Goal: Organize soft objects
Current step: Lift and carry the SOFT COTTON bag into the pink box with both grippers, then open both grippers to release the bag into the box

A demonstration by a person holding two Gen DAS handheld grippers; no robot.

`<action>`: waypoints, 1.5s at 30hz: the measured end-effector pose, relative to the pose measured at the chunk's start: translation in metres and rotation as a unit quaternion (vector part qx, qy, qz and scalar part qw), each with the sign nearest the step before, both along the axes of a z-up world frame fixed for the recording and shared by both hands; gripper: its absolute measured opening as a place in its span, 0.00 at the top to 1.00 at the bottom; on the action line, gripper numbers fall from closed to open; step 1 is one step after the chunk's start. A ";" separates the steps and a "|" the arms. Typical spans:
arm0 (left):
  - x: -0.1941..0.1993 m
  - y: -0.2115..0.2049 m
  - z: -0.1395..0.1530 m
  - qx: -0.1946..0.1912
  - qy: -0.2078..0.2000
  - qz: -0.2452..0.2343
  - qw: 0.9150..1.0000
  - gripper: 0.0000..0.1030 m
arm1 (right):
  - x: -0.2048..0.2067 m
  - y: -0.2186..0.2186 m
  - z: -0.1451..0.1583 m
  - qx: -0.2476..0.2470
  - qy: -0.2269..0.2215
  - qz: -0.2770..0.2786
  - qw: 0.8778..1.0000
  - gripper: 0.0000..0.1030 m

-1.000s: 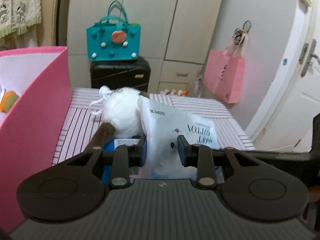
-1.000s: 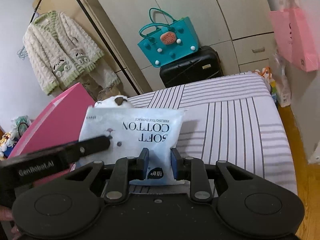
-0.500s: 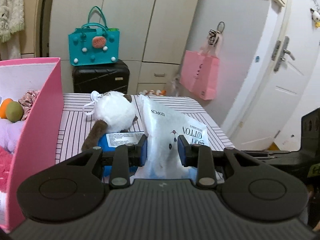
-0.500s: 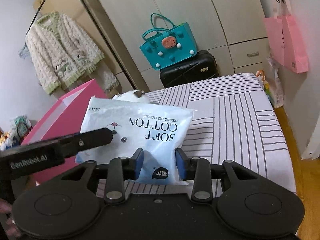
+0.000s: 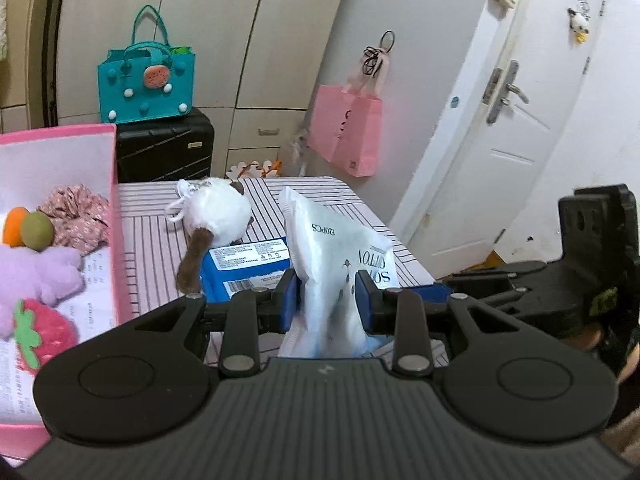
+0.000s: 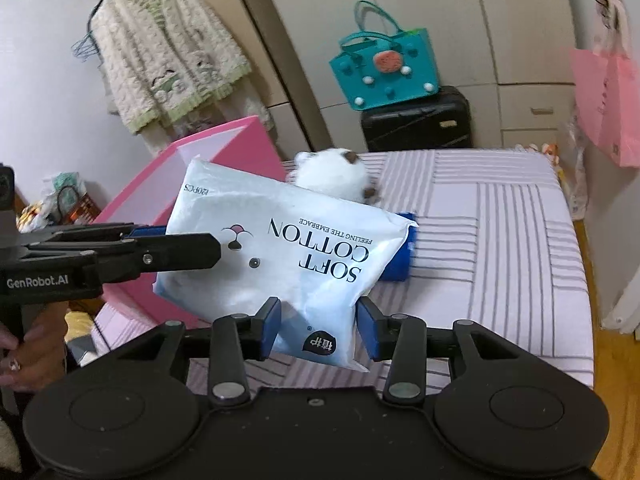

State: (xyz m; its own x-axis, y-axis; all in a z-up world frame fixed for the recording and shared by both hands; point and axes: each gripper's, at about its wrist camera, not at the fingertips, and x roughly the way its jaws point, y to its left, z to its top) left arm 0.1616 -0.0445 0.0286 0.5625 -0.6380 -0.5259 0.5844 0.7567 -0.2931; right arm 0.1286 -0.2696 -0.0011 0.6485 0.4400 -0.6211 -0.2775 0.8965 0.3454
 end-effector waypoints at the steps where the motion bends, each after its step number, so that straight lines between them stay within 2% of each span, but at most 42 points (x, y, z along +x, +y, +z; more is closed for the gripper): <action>1: -0.002 0.005 0.005 0.001 -0.002 -0.002 1.000 0.71 | -0.001 0.004 0.005 -0.004 -0.003 0.007 1.000 0.53; 8: -0.012 0.047 0.035 0.007 -0.018 0.011 1.000 0.71 | -0.005 0.041 0.048 -0.048 -0.054 0.059 0.996 0.53; 14: -0.021 0.086 0.051 0.013 -0.034 0.053 0.998 0.71 | 0.006 0.080 0.074 -0.078 -0.082 0.115 0.987 0.53; 19: -0.024 0.127 0.057 -0.003 -0.038 0.090 0.995 0.71 | 0.011 0.126 0.092 -0.109 -0.116 0.147 0.976 0.52; 21: -0.023 0.143 0.060 -0.009 -0.039 0.106 0.994 0.71 | 0.014 0.140 0.096 -0.111 -0.124 0.160 0.973 0.51; 25: -0.020 0.166 0.063 0.010 -0.047 0.142 0.989 0.71 | 0.030 0.160 0.101 -0.088 -0.124 0.197 0.969 0.51; 30: 0.003 0.188 0.057 0.034 -0.004 0.154 0.987 0.69 | 0.053 0.183 0.093 -0.081 -0.105 0.218 0.967 0.52; 33: 0.027 0.193 0.047 0.065 0.041 0.143 0.987 0.67 | 0.063 0.195 0.081 -0.103 -0.105 0.215 0.965 0.63; 36: 0.056 0.194 0.039 0.075 0.090 0.133 0.984 0.67 | 0.074 0.203 0.073 -0.126 -0.110 0.205 0.964 0.70; 40: 0.070 0.191 0.031 0.117 0.108 0.125 0.979 0.67 | 0.095 0.205 0.063 -0.105 -0.074 0.200 0.971 0.76; 43: 0.073 0.188 0.027 0.141 0.124 0.110 0.976 0.67 | 0.096 0.206 0.060 -0.101 -0.054 0.210 0.971 0.76; 45: 0.078 0.187 0.025 0.161 0.148 0.101 0.970 0.67 | 0.094 0.205 0.060 -0.094 -0.041 0.217 0.971 0.76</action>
State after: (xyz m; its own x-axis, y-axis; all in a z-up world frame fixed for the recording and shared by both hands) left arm 0.2399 0.1427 0.0537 0.4526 -0.3059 -0.8376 0.3401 0.9275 -0.1549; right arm 0.2223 -0.0642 0.0588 0.4780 0.5658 -0.6718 -0.6621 0.7347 0.1477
